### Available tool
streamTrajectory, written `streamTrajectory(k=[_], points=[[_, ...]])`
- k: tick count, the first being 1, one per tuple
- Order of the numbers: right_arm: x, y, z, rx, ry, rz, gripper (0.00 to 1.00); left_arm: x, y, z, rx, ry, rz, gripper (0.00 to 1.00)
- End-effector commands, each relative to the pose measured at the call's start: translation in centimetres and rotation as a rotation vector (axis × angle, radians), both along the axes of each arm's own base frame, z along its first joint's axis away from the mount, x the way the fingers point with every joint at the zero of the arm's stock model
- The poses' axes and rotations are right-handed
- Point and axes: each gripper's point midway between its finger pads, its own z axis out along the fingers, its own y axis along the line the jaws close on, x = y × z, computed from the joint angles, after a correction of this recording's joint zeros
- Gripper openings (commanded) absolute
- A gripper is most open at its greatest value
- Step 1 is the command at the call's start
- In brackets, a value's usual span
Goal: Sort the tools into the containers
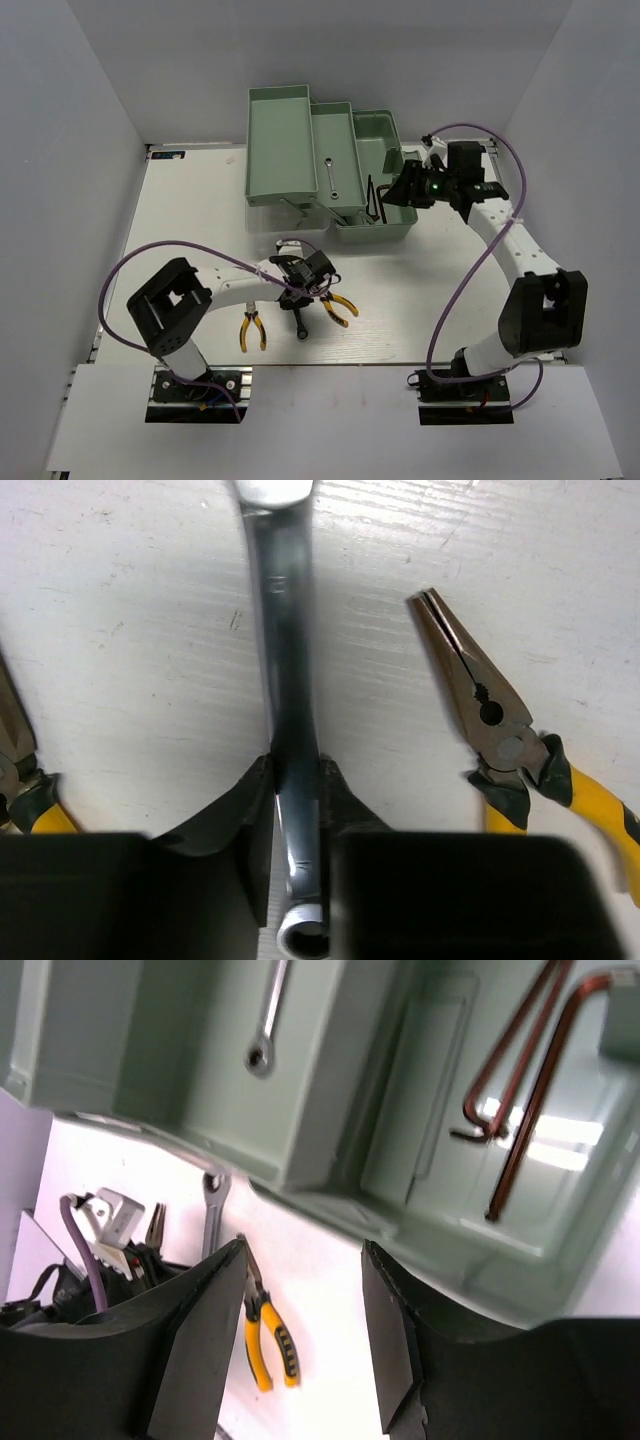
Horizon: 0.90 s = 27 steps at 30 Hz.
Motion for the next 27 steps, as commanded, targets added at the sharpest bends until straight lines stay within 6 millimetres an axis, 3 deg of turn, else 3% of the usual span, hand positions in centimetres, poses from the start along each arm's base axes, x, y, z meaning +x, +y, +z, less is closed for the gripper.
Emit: streamTrajectory(k=[1,5,10,16,19,26,27], points=[[-1.0,-0.9,2.2,0.062,-0.070,-0.011,0.56,-4.8,3.2,-3.7,0.116,0.160,-0.020,0.20],[-2.2,-1.9,2.3,0.085,-0.061,-0.026,0.56,-6.3,3.1,-4.3,0.073,0.184,-0.037,0.02],[-3.9,-2.8,2.5,0.093,-0.062,-0.037,0.57,-7.4,2.7,-4.6,0.017,0.179,-0.064,0.00],[-5.1,-3.9,1.8,0.106,-0.045,-0.061,0.57,-8.5,3.3,-5.5,0.023,0.209,-0.065,0.16],[-5.6,-4.3,1.5,0.113,-0.032,-0.075,0.57,-8.8,3.5,-6.4,0.051,0.226,-0.071,0.31],[-6.2,-4.6,1.2,0.145,-0.015,-0.079,0.58,-9.7,4.3,-7.4,0.117,0.276,-0.074,0.39],[-5.7,-5.5,1.2,0.146,-0.021,-0.109,0.58,-9.8,4.5,-7.6,0.128,0.282,-0.073,0.39]])
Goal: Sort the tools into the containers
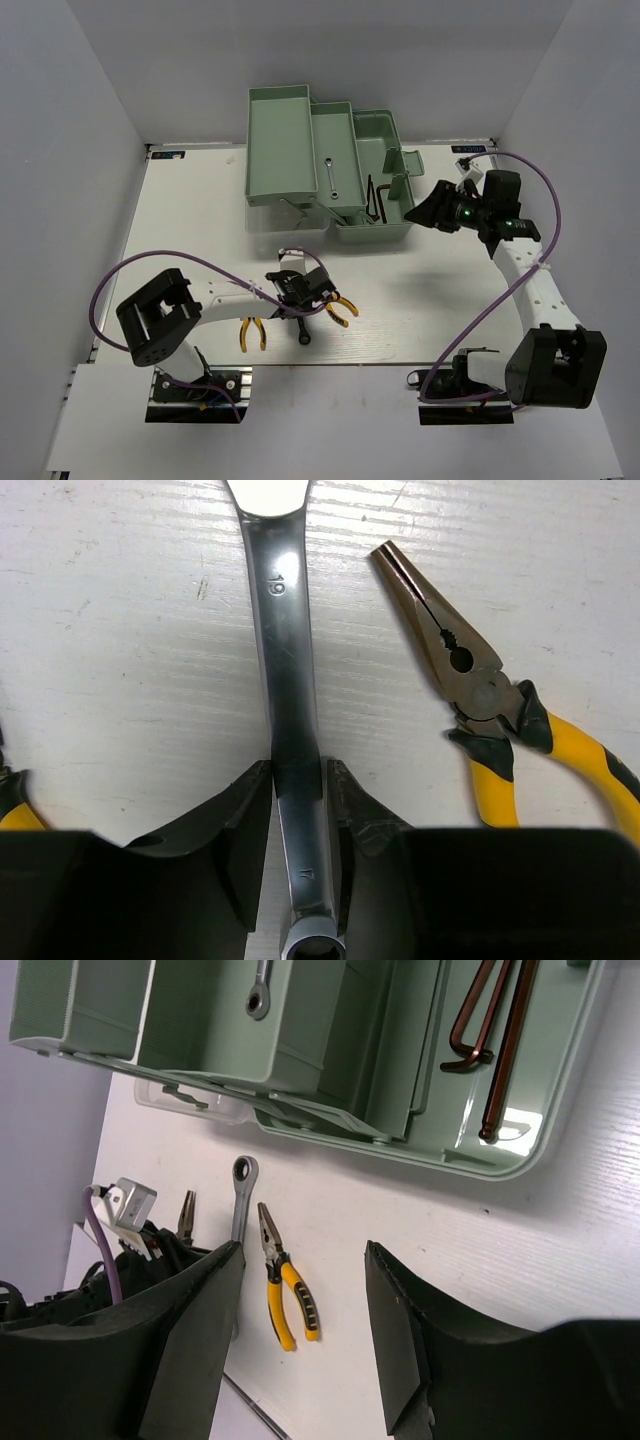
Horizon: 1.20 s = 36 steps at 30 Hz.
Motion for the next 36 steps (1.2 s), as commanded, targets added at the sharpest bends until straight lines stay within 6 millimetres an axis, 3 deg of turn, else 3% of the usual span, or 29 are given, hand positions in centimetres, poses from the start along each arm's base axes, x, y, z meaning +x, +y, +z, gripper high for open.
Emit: streamTrajectory(k=[1,6,11,15,17,19,23,24,26,27,29,30,31,36], points=[[-0.2,-0.5,0.7,0.041,-0.020,-0.007,0.58,-8.3,5.0,-7.0,0.177,0.378,-0.012,0.39],[-0.2,-0.9,0.5,0.059,-0.011,-0.022,0.58,-8.8,5.6,-7.7,0.214,0.397,-0.016,0.35],[-0.5,-1.5,0.6,0.070,-0.014,-0.030,0.58,-9.2,5.6,-8.5,0.228,0.413,-0.023,0.04],[-1.0,-1.8,0.4,0.078,-0.007,-0.030,0.60,-9.6,5.1,-8.3,0.217,0.413,-0.045,0.00],[-1.4,-1.9,0.2,0.079,0.001,-0.025,0.71,-9.7,4.7,-7.2,0.214,0.392,-0.072,0.00],[-1.8,-2.1,-0.2,0.063,-0.002,-0.015,0.88,-9.4,4.5,-5.4,0.193,0.349,-0.087,0.00],[-2.7,-2.2,-0.6,0.050,-0.037,0.042,0.91,-8.8,3.6,-1.2,0.100,0.256,-0.107,0.00],[-3.6,-1.6,-0.7,0.080,-0.033,0.089,0.86,-8.7,3.5,-0.4,0.085,0.231,-0.117,0.00],[-4.1,-1.4,-1.1,0.104,-0.026,0.119,0.69,-8.4,3.4,1.2,0.050,0.199,-0.119,0.00],[-4.4,-1.3,-1.4,0.121,-0.023,0.137,0.38,-8.3,2.5,2.7,-0.012,0.168,-0.135,0.00],[-4.5,-1.4,-1.7,0.138,-0.010,0.138,0.07,-8.0,2.2,4.1,-0.044,0.138,-0.146,0.00],[-4.6,-1.2,-1.9,0.146,-0.004,0.148,0.00,-8.0,1.8,4.7,-0.060,0.125,-0.171,0.00],[-4.8,-1.2,-2.2,0.153,0.007,0.150,0.00,-7.8,1.3,5.8,-0.092,0.106,-0.183,0.00],[-5.0,-1.5,-3.2,0.161,0.035,0.152,0.00,-7.5,0.2,7.2,-0.116,0.075,-0.244,0.00]])
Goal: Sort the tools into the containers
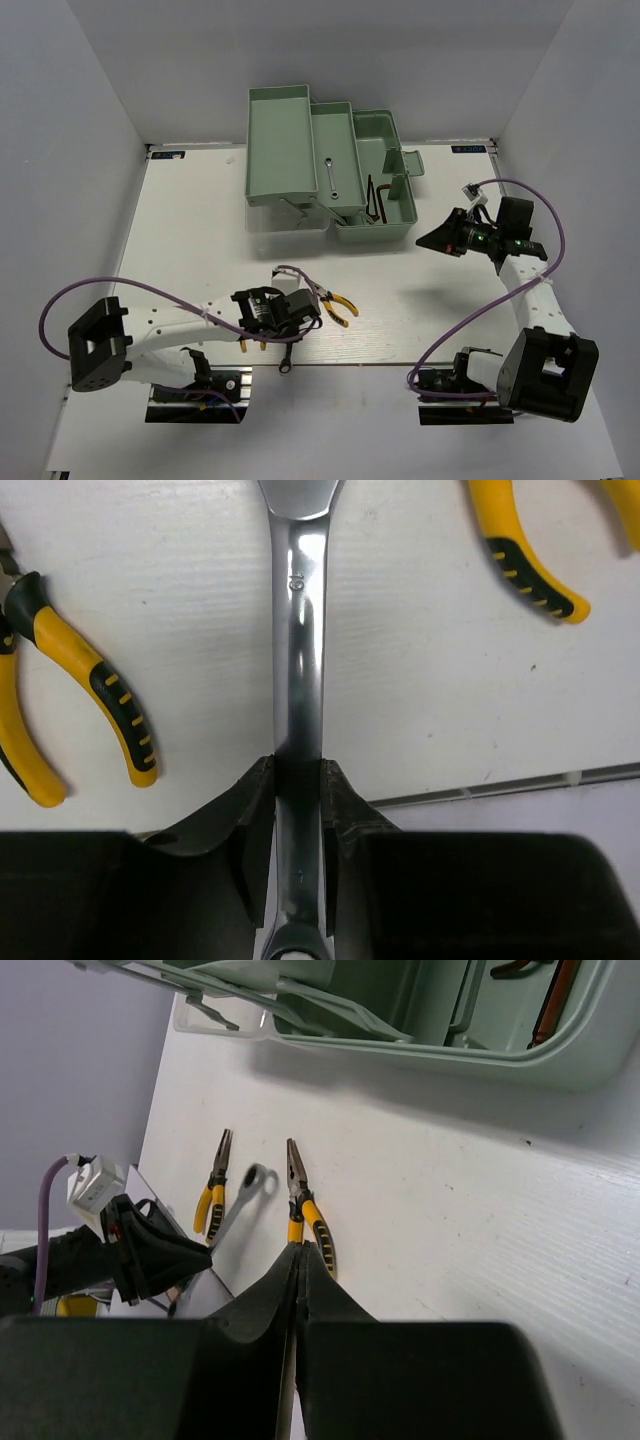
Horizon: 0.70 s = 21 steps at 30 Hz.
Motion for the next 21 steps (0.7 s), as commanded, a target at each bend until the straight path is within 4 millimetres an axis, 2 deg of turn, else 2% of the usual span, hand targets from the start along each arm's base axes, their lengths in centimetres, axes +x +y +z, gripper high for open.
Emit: streamTrajectory(k=[1,4,8,9,21], points=[[-0.5,0.2,0.1,0.024,-0.021,0.044,0.00,0.2,-1.2,2.2,-0.044,-0.019,-0.043,0.00],[-0.7,0.0,-0.1,0.022,-0.024,0.046,0.00,0.6,-1.1,2.5,-0.038,-0.039,-0.035,0.00],[-0.8,-0.1,-0.2,0.027,-0.019,0.041,0.00,1.1,-2.5,3.8,-0.079,-0.060,-0.045,0.00],[-0.8,-0.2,-0.2,0.024,-0.023,0.039,0.00,1.1,-2.5,3.5,-0.068,-0.055,-0.045,0.00],[-1.0,-0.5,-0.6,0.038,-0.007,0.030,0.00,1.4,-3.9,5.3,-0.126,-0.073,-0.076,0.00]])
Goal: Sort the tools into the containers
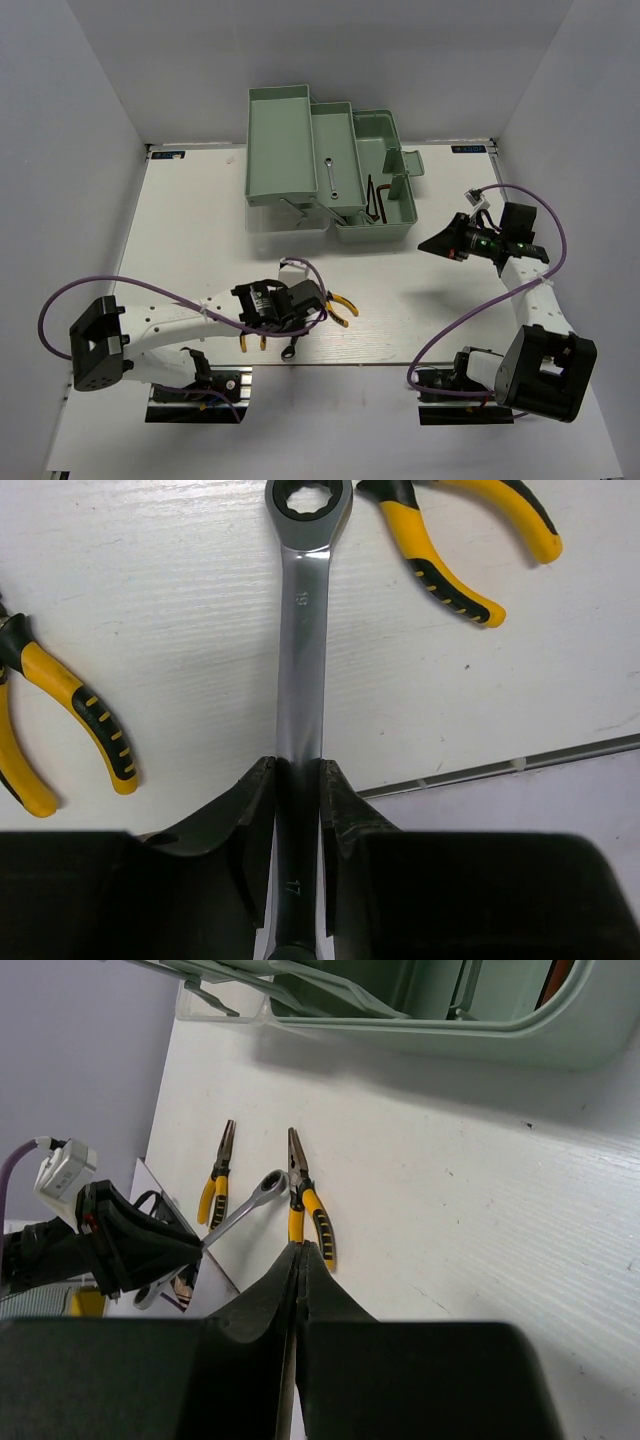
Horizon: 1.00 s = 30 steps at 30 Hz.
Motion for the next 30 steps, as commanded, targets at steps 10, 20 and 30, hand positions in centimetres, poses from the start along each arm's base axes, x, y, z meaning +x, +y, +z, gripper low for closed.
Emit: streamTrajectory(k=[10,20,30], points=[[-0.3,0.1,0.2,0.018,-0.018,0.020,0.00,1.3,-2.2,5.1,-0.130,-0.078,-0.002,0.00],[-0.3,0.1,0.2,0.017,-0.018,0.019,0.00,1.2,-1.7,5.4,-0.117,-0.082,0.002,0.00],[-0.3,0.0,0.0,0.020,-0.008,0.014,0.00,0.5,-1.5,2.1,-0.030,-0.016,-0.014,0.00]])
